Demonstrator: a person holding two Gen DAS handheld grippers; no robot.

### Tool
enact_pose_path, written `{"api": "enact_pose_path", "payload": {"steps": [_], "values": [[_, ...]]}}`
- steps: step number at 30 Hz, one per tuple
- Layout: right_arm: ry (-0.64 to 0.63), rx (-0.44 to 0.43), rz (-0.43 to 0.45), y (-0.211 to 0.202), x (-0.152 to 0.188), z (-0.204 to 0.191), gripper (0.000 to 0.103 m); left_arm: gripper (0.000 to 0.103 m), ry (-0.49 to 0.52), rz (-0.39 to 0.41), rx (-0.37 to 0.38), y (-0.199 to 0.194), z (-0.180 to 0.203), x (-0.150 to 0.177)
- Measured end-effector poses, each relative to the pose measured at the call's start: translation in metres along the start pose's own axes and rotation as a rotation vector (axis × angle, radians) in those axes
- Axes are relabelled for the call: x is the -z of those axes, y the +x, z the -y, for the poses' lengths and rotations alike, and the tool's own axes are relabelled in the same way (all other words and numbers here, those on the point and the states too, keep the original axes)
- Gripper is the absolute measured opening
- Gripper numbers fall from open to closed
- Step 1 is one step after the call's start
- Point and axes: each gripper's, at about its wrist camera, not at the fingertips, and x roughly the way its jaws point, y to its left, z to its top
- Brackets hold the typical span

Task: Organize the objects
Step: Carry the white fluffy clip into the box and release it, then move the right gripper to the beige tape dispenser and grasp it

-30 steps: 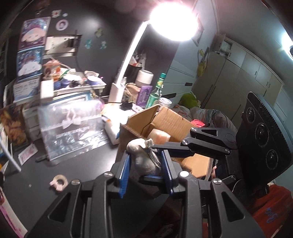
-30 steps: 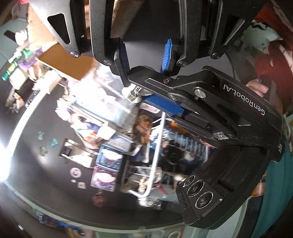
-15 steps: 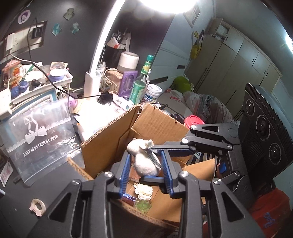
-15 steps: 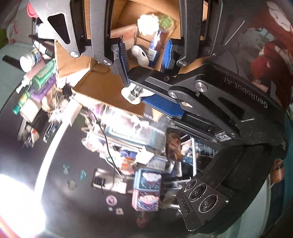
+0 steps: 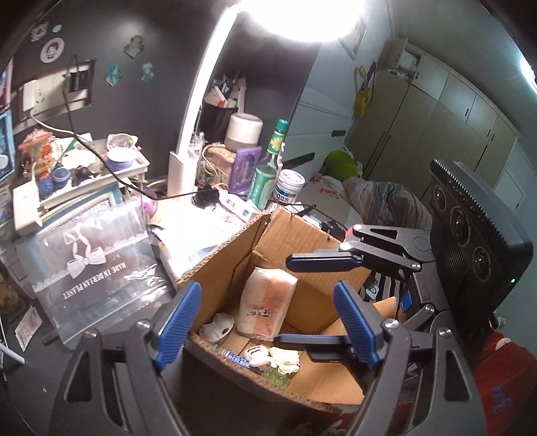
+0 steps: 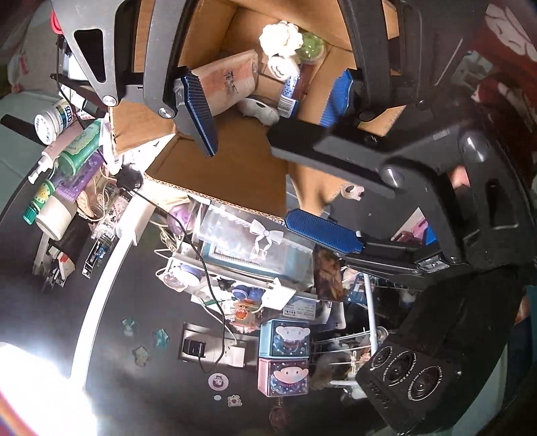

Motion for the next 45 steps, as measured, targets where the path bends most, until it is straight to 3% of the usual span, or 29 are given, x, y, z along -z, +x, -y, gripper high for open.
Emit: {"api": "enact_pose_path", "payload": {"steps": [4,8,10,15,23,30,39,45], "values": [[-0.013,-0.01,0.032,-0.002,-0.006,-0.013,0.068,0.079,-0.021,0.062,-0.034,-0.031,-0.01,0.011],[-0.047,-0.045,0.071,-0.002,-0.016,-0.04,0.068,0.087,-0.039,0.12,-0.126,-0.065,-0.027,0.027],[-0.066,-0.087,0.091,0.001,-0.023,-0.06,0.068,0.088,-0.048,0.144,-0.198,-0.082,-0.039,0.04],[-0.105,-0.195,0.111,0.02,-0.033,-0.111,0.068,0.09,-0.109,0.185,-0.29,-0.113,-0.073,0.078],[-0.09,-0.329,-0.007,0.103,-0.026,-0.175,0.068,0.091,-0.192,0.157,-0.418,-0.123,-0.132,0.145],[-0.035,-0.232,-0.105,0.191,-0.014,-0.172,0.068,0.091,-0.266,0.122,-0.433,-0.118,-0.169,0.19],[-0.008,-0.128,-0.159,0.247,-0.022,-0.154,0.066,0.091,-0.308,0.119,-0.413,-0.119,-0.189,0.206],[0.022,-0.095,-0.188,0.268,-0.021,-0.143,0.043,0.091,-0.309,0.124,-0.404,-0.122,-0.192,0.206]]}}
